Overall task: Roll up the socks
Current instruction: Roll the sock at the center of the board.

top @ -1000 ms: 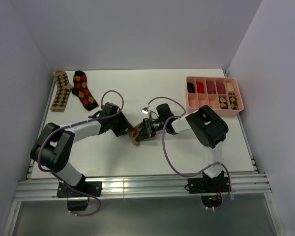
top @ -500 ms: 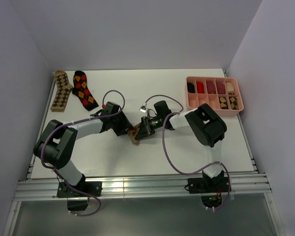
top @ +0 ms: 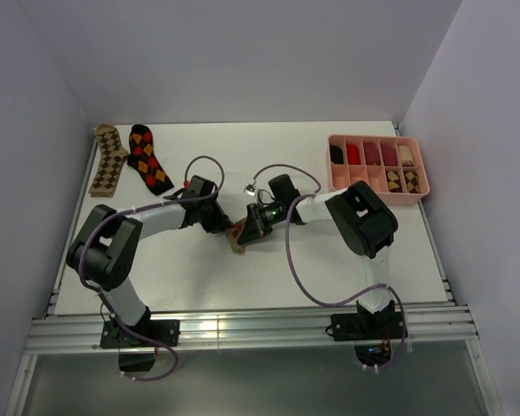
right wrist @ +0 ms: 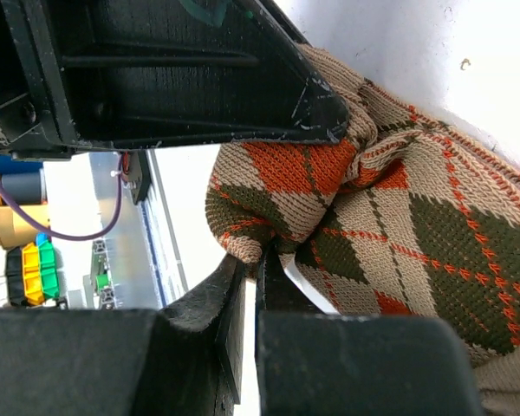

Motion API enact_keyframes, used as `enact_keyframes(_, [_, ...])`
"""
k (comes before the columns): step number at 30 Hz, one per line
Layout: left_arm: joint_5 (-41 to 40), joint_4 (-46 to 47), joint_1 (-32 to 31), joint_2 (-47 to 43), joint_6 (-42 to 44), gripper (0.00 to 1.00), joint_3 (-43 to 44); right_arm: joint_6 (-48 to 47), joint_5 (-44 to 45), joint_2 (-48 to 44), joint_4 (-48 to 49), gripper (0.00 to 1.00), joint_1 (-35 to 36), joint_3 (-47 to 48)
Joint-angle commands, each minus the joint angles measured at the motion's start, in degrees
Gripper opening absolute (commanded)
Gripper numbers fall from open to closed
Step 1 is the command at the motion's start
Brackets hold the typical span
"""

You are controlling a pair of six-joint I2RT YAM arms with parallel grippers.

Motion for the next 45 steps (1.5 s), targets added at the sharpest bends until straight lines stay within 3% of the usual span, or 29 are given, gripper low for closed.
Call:
enact_keyframes(1, [-3.86, -5.73, -0.20, 2.03, 2.35, 0.14, 0.17, -0.43, 4.69, 1.24, -0.54, 0.00, -0.50, -0.59])
enact_keyframes(3, [-4.31, -6.96, 0.15, 2.11, 2.44, 0.05, 0.35, 0.19, 6.79, -0.24, -0.36, 0.01, -0.50, -1.39])
enact_keyframes(5, [-4.75, -8.44, 0.24, 2.37, 3.14, 0.01, 1.14, 0.80, 8.81, -1.65, 0.52, 0.13, -0.59, -2.97])
enact_keyframes(8, [-4.66, -10.55, 0.24, 3.60, 4.20, 0.01, 3.07, 0.63, 13.30, -5.43, 0.17, 0.32, -0.59, -4.29])
enact_keyframes(12, [-4.58, -13.37, 0.24, 5.01, 5.34, 0.01, 6.05, -0.77, 19.97, -13.41, -0.88, 0.48, -0.15, -5.87])
enact_keyframes(15, [-5.02, -15.04, 0.15, 5.89, 6.22, 0.01, 7.64, -3.67, 29.71, -19.04, -3.16, 0.59, 1.87, -6.14])
enact_keyframes(21, [-5.37, -19.35, -0.47, 7.12, 6.93, 0.01, 11.94, -10.52, 54.24, -26.52, -5.19, 0.67, 11.33, -6.40])
enact_keyframes(28, [-6.24, -22.16, -1.43, 8.53, 6.22, 0.01, 14.50, -12.03, 70.69, -23.11, -4.04, 0.68, 22.25, -3.07])
enact_keyframes(37, [-8.00, -23.48, -3.19, 8.35, 5.17, 0.01, 15.82, -7.72, 71.32, -16.17, -1.24, 0.63, 24.64, -2.27])
enact_keyframes(39, [-8.18, -23.57, -3.37, 8.27, 4.99, 0.01, 15.73, -7.37, 70.70, -15.46, -0.27, 0.57, 24.81, -3.23])
enact_keyframes(42, [-8.27, -23.75, -3.37, 8.35, 4.64, 0.01, 15.91, -6.67, 69.47, -14.76, 1.58, 0.36, 24.81, -4.46])
enact_keyframes(43, [-8.36, -23.40, -3.37, 8.09, 4.55, 0.01, 15.91, -6.41, 69.21, -14.50, 2.10, 0.23, 24.72, -4.73])
enact_keyframes(45, [-8.44, -23.22, -3.37, 7.57, 4.03, 0.01, 15.73, -6.14, 67.28, -14.32, 2.54, 0.10, 24.46, -5.95])
